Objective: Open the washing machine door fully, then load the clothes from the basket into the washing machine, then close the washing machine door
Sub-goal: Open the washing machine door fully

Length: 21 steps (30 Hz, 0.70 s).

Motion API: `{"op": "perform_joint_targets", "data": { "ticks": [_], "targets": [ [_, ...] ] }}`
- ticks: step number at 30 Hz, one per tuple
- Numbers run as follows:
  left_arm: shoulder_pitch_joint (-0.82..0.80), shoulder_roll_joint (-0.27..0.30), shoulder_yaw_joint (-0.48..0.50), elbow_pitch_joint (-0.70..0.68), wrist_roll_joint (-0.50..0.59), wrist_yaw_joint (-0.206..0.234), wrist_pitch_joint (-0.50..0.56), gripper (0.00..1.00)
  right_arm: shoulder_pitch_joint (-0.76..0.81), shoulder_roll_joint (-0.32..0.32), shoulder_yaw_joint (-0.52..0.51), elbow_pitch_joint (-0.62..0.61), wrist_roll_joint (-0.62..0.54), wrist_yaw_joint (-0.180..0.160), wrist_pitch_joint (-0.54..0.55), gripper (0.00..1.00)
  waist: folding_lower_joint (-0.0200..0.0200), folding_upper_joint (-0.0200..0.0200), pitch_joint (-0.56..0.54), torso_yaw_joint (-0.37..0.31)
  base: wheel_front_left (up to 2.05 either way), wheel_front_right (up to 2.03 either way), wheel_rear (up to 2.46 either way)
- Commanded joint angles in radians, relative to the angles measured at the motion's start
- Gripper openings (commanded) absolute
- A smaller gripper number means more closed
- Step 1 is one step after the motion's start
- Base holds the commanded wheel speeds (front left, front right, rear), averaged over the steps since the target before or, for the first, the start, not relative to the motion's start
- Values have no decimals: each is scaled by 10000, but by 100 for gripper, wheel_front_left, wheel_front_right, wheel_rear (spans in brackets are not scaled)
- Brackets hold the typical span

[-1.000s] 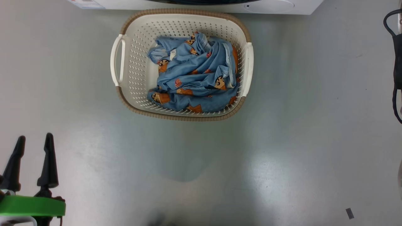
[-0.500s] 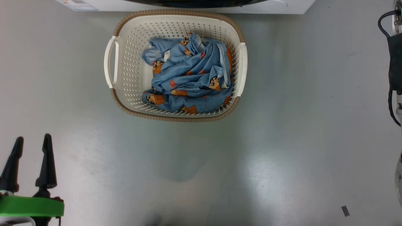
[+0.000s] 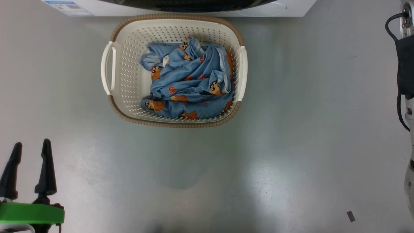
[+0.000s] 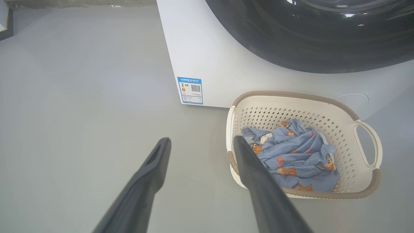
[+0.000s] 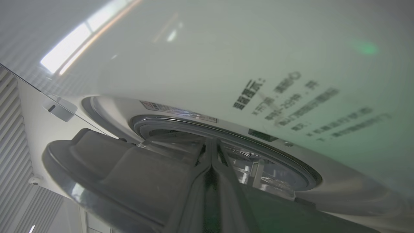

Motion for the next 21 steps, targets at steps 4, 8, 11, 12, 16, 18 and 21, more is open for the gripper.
{"op": "perform_joint_targets", "data": {
  "ticks": [4,8,11,12,16,18,21],
  "targets": [
    [69,336,398,-111,-104,-14,-63,100,318,448,271,-206,118,19,234,0,0,0,15,55,0,0,0],
    [73,336,467,-102,-93,-14,-63,100,336,508,340,-140,94,19,345,0,0,0,8,76,0,0,0],
    [65,322,498,-81,-77,-14,-63,100,329,535,365,-115,94,19,407,0,0,0,-27,79,0,0,0],
    [61,312,512,-78,-73,-14,-63,100,331,543,382,-106,92,19,444,0,0,0,-49,76,0,0,0],
    [57,270,524,-80,-54,-14,-63,100,363,581,468,-100,77,19,598,0,0,0,-133,26,0,0,0],
    [62,260,526,-78,-51,-14,-63,100,410,599,512,-113,65,19,665,0,0,0,-185,-17,0,0,0],
    [71,235,540,-79,-41,-14,-63,100,516,629,568,-152,58,19,750,0,0,0,-273,-113,0,0,0]
  ]
}}
